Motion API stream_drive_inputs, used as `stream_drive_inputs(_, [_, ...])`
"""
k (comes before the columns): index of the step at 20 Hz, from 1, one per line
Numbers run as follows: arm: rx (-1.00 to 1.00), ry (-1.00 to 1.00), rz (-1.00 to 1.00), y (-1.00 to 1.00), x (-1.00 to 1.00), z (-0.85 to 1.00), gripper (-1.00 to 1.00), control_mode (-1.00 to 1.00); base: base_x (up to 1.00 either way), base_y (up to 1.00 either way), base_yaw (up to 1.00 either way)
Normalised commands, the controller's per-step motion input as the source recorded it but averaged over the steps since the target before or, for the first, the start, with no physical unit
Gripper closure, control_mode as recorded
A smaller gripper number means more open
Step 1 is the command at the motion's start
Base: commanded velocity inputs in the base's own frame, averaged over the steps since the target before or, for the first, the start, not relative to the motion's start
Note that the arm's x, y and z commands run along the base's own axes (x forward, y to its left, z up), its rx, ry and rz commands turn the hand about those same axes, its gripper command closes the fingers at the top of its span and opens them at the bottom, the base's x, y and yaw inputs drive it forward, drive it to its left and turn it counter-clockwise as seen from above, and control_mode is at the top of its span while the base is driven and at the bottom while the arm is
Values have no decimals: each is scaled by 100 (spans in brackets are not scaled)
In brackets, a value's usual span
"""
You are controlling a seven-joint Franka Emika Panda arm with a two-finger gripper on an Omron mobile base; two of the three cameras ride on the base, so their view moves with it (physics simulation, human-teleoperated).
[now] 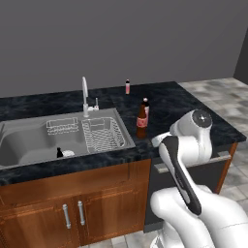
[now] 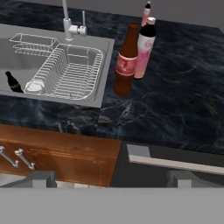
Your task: Place the large bottle from the dining counter next to the other large bottle outside the sink, and place the small bottle from the dining counter next to the other small bottle inside the sink.
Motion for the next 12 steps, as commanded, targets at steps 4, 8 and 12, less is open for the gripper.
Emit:
stream_drive_inputs(4, [0,0,0,-5,-4,-7,-100,-100,0,0,0])
stream_drive_inputs(8, [0,0,0,-2,-3,-1,-100,100,-9,-9,0])
stream_drive_inputs(12, [0,0,0,0,0,0,-100,100,-25,-24,0])
